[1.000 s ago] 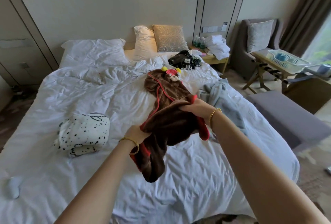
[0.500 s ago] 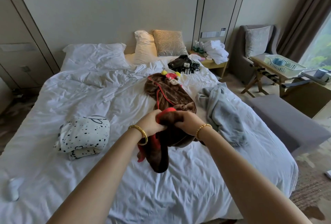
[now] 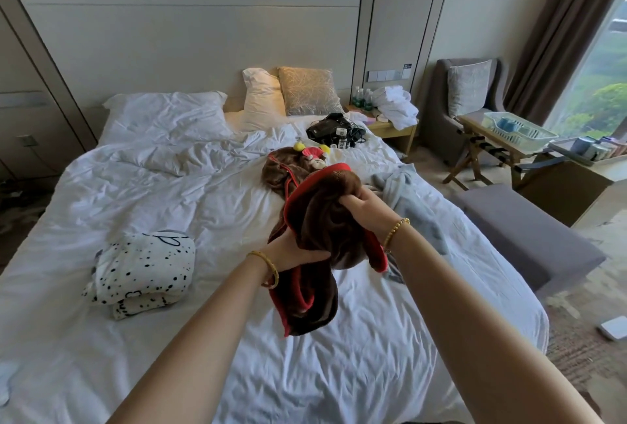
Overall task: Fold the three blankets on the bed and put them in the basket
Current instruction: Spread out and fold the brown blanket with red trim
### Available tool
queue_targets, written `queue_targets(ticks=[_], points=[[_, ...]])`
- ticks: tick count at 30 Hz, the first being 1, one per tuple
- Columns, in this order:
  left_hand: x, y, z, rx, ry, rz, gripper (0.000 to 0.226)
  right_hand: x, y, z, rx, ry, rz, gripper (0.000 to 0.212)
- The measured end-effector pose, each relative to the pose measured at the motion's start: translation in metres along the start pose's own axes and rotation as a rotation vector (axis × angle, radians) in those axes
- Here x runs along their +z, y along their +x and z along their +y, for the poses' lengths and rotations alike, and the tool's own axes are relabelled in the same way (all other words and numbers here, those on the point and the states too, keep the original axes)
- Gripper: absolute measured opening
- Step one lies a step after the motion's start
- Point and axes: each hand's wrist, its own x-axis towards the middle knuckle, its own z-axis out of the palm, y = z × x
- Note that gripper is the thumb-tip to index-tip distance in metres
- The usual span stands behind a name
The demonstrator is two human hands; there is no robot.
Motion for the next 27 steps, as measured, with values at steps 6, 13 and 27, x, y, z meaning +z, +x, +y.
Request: queue_targets(ticks=[6, 13, 27], points=[[-0.008, 0.002, -0.014, -0.315, 0.207, 0.355, 0.027, -0.005, 0.002, 0.018, 0.010, -0.081, 0.229, 0.018], [-0.024, -0.009, -0.028, -0.198, -0.075, 0.148, 0.007, -0.001, 0.004, 0.044, 0.089, 0.036, 0.405, 0.009], [-0.013, 0.001, -0.129, -0.825, 0.402, 0.213, 0.036, 0.036, -0.002, 0.148, 0.525, -1.049, -0.365, 0.041]])
